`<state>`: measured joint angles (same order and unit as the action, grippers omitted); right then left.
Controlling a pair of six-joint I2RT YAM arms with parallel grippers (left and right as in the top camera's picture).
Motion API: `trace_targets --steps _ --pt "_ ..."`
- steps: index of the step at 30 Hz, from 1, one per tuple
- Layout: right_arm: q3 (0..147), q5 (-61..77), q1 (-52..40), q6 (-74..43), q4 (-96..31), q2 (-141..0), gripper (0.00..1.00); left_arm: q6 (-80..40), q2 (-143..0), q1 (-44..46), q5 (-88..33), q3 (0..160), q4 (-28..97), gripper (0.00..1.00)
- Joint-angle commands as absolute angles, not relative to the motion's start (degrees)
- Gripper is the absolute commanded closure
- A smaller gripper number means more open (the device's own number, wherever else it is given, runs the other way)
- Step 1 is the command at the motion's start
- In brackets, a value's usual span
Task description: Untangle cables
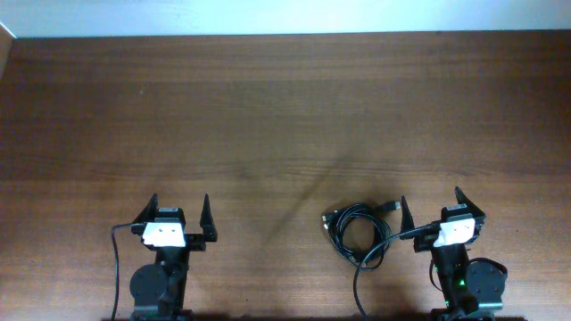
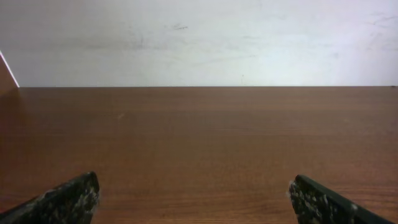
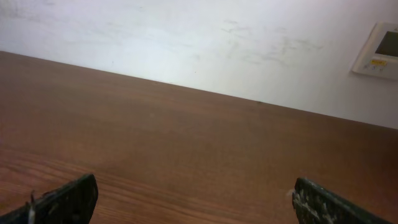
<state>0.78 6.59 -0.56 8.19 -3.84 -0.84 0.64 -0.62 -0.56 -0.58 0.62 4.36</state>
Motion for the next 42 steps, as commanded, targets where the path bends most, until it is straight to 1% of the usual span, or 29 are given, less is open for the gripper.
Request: trace_targets --steps 1,8,12,25,36,40,42 --pt "0.3 6.9 -0.4 8.6 -4.0 -0.2 0.01 1.7 -0.3 -0.8 -0.2 0.5 4.8 0.01" --pt "0.3 6.9 -0.4 8.6 -4.0 -0.2 0.01 1.7 -0.3 -0.8 -0.2 0.5 4.8 0.01" --pt "0.3 6.9 -0.4 8.6 -4.0 -0.2 0.01 1.7 -0.3 -0.8 -3.2 0.5 4.6 0.01" --pt "0.3 6.9 -0.4 8.6 -4.0 -0.2 0.01 1.8 -0.3 -0.8 -5.1 1.0 5.3 0.01" --pt "0.3 6.9 -0.4 8.6 -4.0 -0.2 0.01 1.8 -0.8 -0.8 -5.1 9.6 19.6 0.01" --pt "0.3 6.9 -0.4 8.6 -4.0 -0.2 0.01 1.8 -0.9 -0.8 -5.4 11.7 22.4 0.01" --pt "0.3 6.9 -0.4 8.6 -4.0 -0.2 0.01 2.2 -2.1 -0.8 -8.5 12.2 22.8 0.01"
